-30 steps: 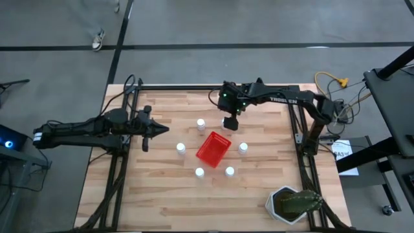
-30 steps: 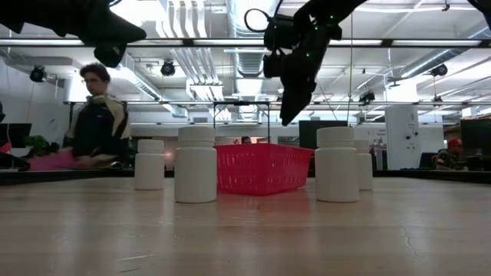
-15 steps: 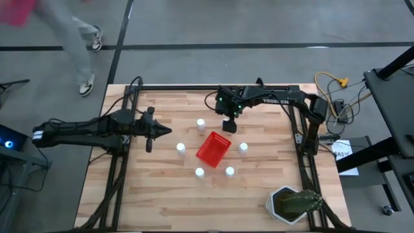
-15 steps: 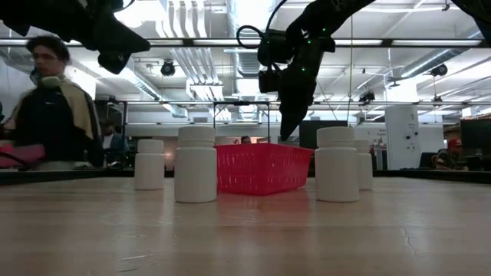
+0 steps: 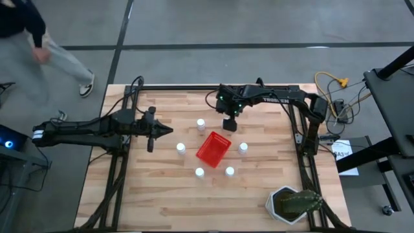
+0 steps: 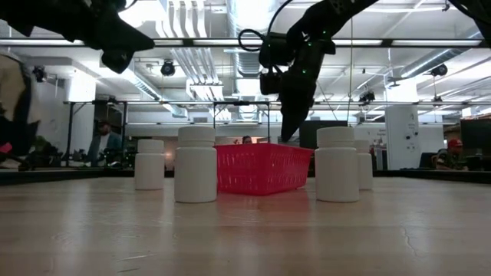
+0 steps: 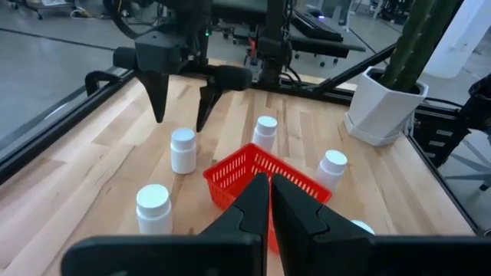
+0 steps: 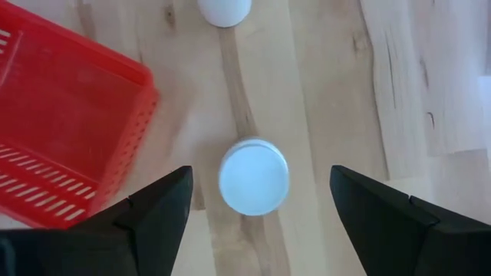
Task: Pick and place pill bottles into a basket
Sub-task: Put the white pill bottle into the red basket
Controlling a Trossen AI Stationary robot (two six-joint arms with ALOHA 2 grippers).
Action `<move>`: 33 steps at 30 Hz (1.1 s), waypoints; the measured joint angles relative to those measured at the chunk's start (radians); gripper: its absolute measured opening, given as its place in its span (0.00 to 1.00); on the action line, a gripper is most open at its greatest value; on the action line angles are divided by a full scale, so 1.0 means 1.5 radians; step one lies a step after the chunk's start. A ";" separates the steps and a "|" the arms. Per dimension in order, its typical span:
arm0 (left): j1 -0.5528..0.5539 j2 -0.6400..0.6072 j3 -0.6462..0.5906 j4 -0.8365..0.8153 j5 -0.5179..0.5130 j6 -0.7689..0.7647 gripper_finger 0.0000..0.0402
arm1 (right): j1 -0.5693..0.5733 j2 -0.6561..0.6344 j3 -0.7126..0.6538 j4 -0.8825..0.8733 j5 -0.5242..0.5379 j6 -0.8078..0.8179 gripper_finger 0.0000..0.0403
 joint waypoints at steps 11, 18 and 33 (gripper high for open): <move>0.000 0.002 0.000 -0.001 0.000 0.005 0.00 | -0.013 0.000 -0.042 0.042 -0.003 0.017 0.71; 0.000 0.001 0.000 0.000 0.000 0.005 0.00 | -0.012 0.000 -0.047 0.051 -0.021 0.025 0.71; 0.000 0.001 0.000 -0.001 0.000 0.005 0.00 | -0.008 0.000 -0.045 0.055 -0.034 0.022 0.71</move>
